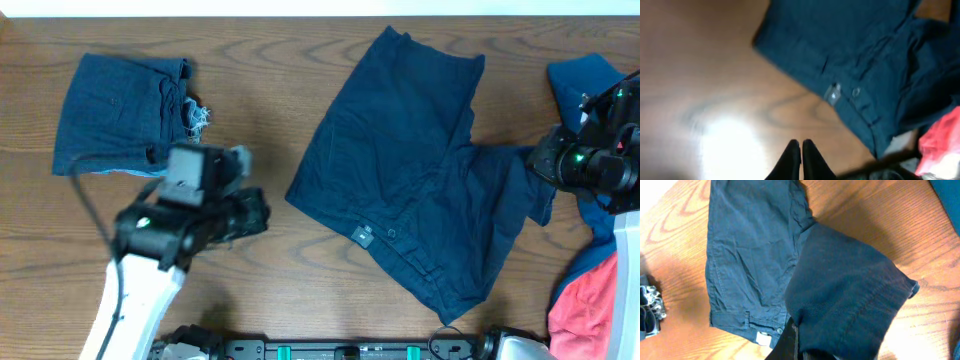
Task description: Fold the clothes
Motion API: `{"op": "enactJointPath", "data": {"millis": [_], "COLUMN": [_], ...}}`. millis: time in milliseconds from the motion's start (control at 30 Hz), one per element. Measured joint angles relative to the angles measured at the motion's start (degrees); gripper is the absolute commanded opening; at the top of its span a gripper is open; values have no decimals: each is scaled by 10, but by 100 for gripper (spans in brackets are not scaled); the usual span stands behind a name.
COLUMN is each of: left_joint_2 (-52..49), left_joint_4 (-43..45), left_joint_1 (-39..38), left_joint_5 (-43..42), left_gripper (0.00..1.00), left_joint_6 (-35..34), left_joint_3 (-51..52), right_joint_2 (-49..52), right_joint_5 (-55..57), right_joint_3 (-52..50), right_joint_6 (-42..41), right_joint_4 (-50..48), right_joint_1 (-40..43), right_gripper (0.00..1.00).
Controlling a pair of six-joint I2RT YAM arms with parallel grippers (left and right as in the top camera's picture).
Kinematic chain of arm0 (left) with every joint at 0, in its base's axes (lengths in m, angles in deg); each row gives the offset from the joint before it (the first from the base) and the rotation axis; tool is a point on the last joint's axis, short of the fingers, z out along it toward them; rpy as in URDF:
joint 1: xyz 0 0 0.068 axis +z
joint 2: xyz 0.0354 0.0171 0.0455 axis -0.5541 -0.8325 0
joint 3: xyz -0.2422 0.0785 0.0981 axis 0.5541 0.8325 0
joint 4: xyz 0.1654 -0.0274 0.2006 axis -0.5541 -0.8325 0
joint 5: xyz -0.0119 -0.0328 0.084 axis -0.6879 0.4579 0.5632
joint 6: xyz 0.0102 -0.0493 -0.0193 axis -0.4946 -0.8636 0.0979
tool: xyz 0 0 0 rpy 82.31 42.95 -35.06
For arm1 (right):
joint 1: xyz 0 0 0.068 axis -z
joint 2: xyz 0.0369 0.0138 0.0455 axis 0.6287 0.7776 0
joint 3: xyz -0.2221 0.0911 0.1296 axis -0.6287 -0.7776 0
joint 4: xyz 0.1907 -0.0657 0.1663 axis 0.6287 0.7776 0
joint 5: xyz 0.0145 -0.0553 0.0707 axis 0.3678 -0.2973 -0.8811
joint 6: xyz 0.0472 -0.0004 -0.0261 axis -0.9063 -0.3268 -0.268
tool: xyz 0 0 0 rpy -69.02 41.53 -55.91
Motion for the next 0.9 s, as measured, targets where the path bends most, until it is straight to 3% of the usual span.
{"op": "enactJointPath", "data": {"millis": [167,467,900], "left_joint_2": [-145,-377,-433], "left_joint_4": [121,270,397], "left_joint_1": [-55,-59,-16], "left_joint_5": [45,72,95], "left_gripper": [6,6,6], "left_joint_6": [5,7,2], "left_joint_3": [3,10,-5], "right_joint_2": [0,0,35], "right_joint_5": [0,4,27], "right_joint_3": [0,0,-27], "right_joint_6": [0,0,0], "right_joint_4": [4,11,9], "right_joint_1": [0,0,0], "right_gripper": [1,1,1]}}
